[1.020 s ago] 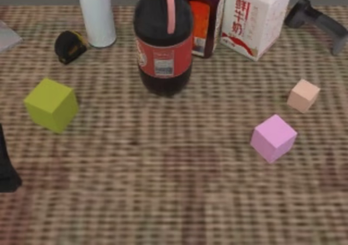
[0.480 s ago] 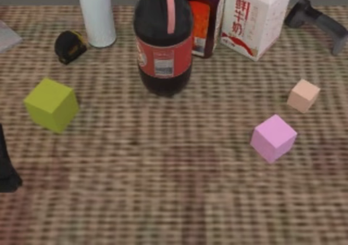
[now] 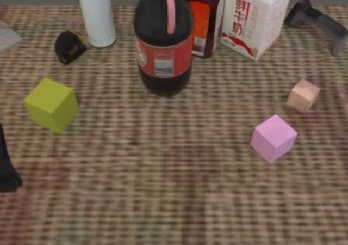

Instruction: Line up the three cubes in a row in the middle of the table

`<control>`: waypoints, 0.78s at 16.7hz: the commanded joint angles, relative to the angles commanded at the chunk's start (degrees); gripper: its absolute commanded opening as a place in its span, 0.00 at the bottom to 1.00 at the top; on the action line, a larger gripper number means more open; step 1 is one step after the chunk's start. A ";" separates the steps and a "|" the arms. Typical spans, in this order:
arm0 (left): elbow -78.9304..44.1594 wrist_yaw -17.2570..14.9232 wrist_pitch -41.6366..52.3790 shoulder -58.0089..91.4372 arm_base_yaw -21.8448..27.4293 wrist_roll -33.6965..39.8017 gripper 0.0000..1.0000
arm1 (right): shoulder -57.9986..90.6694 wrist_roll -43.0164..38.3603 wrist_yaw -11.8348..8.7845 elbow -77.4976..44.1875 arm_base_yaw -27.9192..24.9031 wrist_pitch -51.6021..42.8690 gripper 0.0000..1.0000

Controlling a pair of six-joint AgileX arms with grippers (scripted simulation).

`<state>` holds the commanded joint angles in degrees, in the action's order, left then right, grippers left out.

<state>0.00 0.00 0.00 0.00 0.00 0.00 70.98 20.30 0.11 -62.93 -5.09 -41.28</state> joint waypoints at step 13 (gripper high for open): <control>0.00 0.00 0.00 0.00 0.00 0.00 1.00 | 62.74 17.14 0.18 -56.55 -4.16 -33.61 1.00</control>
<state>0.00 0.00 0.00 0.00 0.00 0.00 133.71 37.43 0.29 -119.48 -9.25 -74.89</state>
